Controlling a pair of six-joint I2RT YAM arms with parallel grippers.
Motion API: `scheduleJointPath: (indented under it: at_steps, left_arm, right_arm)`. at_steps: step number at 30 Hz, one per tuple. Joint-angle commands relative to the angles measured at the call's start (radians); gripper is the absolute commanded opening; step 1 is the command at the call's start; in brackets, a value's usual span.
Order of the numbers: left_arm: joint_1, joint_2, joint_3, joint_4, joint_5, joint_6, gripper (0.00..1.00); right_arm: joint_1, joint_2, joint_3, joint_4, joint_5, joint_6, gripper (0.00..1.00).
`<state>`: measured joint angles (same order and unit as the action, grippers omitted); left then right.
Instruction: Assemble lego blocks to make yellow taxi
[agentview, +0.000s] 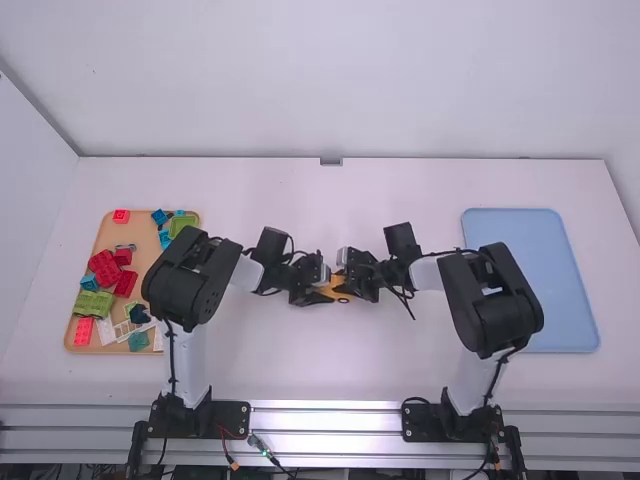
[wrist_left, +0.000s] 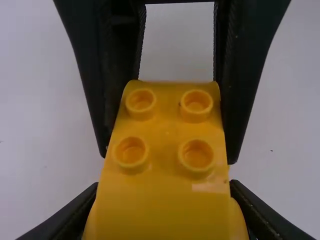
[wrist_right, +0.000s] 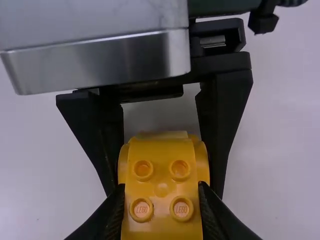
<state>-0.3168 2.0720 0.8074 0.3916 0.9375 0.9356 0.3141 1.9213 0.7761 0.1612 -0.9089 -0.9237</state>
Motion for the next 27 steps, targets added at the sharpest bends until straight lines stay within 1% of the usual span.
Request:
scheduleJointPath:
  at_steps: [1, 6, 13, 20, 25, 27]
  left_arm:
    - [-0.024, 0.006, 0.003, -0.013, 0.018, -0.023, 0.14]
    - [-0.024, 0.006, 0.003, -0.012, 0.017, -0.023, 0.13]
    - [-0.024, 0.006, 0.003, -0.008, 0.014, -0.023, 0.13]
    - [-0.024, 0.006, 0.003, -0.010, 0.014, -0.023, 0.12]
    - [-0.024, 0.006, 0.003, -0.010, 0.014, -0.024, 0.11]
    - [-0.024, 0.006, 0.003, -0.010, 0.014, -0.024, 0.11]
  right_arm:
    - [0.021, 0.074, -0.014, -0.020, 0.257, 0.052, 0.00]
    - [0.022, 0.074, -0.011, -0.019, 0.270, 0.052, 0.00]
    - [0.062, 0.074, -0.010, -0.019, 0.372, 0.067, 0.00]
    - [0.054, 0.072, -0.011, -0.005, 0.341, 0.068, 0.00]
    - [0.038, 0.058, -0.010, -0.005, 0.288, 0.067, 0.00]
    - [0.039, 0.054, -0.011, -0.006, 0.280, 0.060, 0.03]
